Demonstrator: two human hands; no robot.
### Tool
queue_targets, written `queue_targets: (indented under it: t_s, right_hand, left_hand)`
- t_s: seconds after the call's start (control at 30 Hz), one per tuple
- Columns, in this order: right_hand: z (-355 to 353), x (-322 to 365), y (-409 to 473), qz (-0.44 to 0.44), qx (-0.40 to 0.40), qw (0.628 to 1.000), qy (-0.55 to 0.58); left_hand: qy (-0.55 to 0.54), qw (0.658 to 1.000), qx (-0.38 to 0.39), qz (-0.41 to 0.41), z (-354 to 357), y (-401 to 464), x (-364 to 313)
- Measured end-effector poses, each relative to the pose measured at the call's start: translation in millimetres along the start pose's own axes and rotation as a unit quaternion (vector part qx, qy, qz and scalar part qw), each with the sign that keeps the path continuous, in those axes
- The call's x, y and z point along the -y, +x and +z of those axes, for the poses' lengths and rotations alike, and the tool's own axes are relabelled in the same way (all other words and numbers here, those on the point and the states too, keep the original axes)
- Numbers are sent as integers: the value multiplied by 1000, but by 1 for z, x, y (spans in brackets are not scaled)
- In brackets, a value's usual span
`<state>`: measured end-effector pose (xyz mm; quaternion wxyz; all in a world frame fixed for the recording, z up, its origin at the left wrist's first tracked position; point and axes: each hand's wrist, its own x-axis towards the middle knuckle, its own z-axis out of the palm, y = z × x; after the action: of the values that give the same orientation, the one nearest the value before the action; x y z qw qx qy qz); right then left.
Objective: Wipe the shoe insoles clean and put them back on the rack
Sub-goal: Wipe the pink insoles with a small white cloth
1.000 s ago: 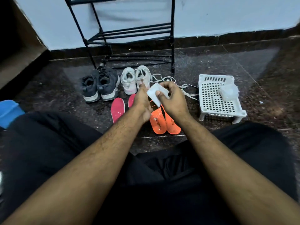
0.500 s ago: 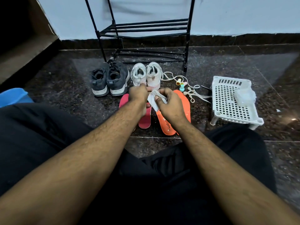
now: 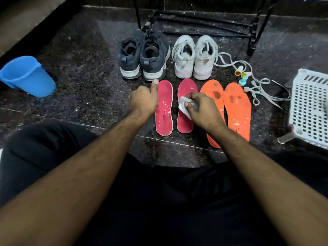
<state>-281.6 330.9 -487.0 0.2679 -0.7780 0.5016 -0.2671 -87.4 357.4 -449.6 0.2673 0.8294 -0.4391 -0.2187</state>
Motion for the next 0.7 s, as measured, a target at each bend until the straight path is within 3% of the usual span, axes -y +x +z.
queue_targets:
  t_s: [0.1, 0.23, 0.37, 0.6, 0.7]
  right_hand:
    - [10, -9, 6, -28, 58, 997, -41]
    - [26, -10, 13, -78, 91, 991, -53]
    - [40, -6, 17, -116, 121, 984, -67]
    - [37, -7, 20, -93, 195, 970, -111]
    - [31, -7, 18, -86, 210, 966, -127]
  left_hand:
    - [168, 986, 1, 5, 4, 30, 3]
    - [105, 988, 75, -85, 11, 63, 13]
    - [170, 970, 126, -119, 31, 71, 24]
    - [134, 977, 130, -104, 51, 55, 16]
    - [65, 978, 163, -116, 59, 50, 14]
